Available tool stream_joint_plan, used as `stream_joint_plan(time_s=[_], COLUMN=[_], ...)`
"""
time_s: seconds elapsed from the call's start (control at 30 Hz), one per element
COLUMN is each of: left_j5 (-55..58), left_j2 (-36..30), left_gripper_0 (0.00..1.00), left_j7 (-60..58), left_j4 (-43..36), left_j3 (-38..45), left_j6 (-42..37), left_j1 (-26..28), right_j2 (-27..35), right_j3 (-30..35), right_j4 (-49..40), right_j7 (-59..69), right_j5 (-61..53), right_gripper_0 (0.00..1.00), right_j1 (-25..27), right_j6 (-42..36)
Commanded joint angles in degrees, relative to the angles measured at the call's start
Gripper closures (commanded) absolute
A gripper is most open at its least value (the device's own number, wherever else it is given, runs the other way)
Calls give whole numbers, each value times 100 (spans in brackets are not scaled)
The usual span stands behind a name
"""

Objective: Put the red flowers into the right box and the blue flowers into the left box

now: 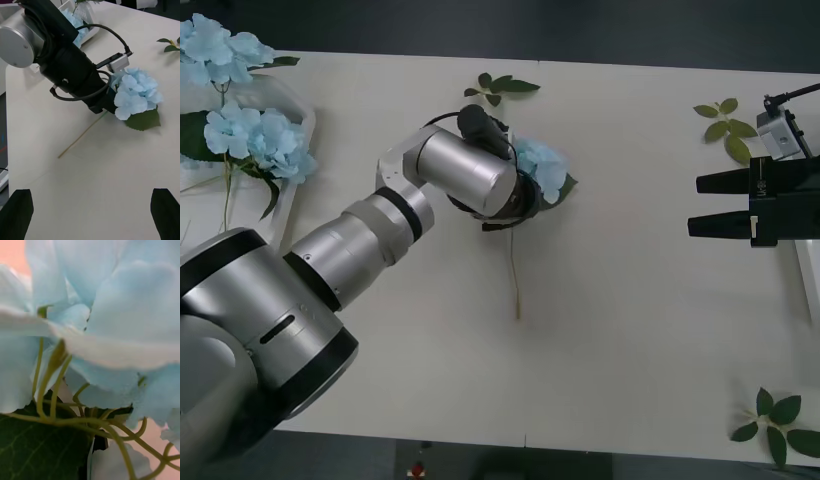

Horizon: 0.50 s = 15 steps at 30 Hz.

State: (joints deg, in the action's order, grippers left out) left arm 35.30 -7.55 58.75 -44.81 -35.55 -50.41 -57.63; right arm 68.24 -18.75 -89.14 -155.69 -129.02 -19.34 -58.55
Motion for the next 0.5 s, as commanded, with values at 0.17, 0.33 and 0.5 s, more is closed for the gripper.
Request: stream_joint_plan(time_s=[0.17,0.33,0.5], left_j5=[565,987,1488], left_j2=[-897,-1319,-1811], left_gripper_0=[100,100,100], left_j7=[137,224,348], left_j4=[-1416,-1961,-2682], left_j3=[233,497,980], left_j6=[-1727,-2492,-3370], left_j1=[-170,-170,-170], right_j2=[13,13,13], right_j3=[20,20,20], right_j4=[-24,-24,-24], right_j7=[69,69,69], right_j5=[-27,-27,-27], right_gripper_0=[9,9,9], right_j1=[-97,-97,-97], right_j6=[-17,-17,-17])
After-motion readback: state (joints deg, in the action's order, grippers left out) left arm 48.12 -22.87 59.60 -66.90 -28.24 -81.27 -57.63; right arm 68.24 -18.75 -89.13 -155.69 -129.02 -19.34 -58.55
